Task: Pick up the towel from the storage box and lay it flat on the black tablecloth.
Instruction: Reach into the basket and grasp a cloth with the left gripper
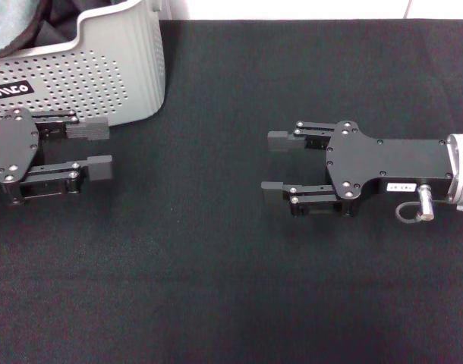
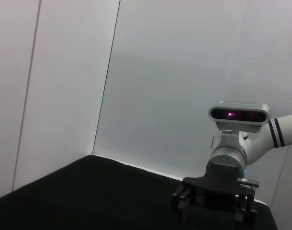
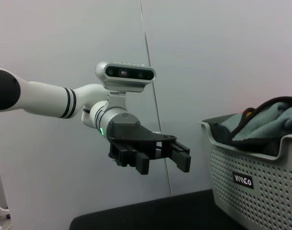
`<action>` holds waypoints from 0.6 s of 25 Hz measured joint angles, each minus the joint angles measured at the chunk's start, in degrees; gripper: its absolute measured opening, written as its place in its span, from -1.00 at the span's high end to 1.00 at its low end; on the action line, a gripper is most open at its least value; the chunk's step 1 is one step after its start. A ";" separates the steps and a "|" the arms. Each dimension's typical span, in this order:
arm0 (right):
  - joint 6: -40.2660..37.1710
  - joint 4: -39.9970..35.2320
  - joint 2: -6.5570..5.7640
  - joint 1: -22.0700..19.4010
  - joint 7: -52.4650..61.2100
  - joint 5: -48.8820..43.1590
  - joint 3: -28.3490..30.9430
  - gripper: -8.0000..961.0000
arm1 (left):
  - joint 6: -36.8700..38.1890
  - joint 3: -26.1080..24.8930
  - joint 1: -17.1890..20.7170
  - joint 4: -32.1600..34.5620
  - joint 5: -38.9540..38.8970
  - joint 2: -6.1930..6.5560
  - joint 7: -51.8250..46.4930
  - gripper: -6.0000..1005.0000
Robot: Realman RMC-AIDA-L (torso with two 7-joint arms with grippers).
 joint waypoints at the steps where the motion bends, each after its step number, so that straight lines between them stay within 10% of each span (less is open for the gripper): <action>1: 0.00 0.00 0.00 -0.02 -0.02 0.00 0.00 -0.54 | -0.10 0.00 -0.04 0.00 0.02 -0.07 0.08 -0.20; 15: -1.06 0.72 0.00 -0.56 -1.00 1.10 0.11 -0.53 | -2.13 0.00 -0.32 0.00 0.63 -0.32 0.20 -0.20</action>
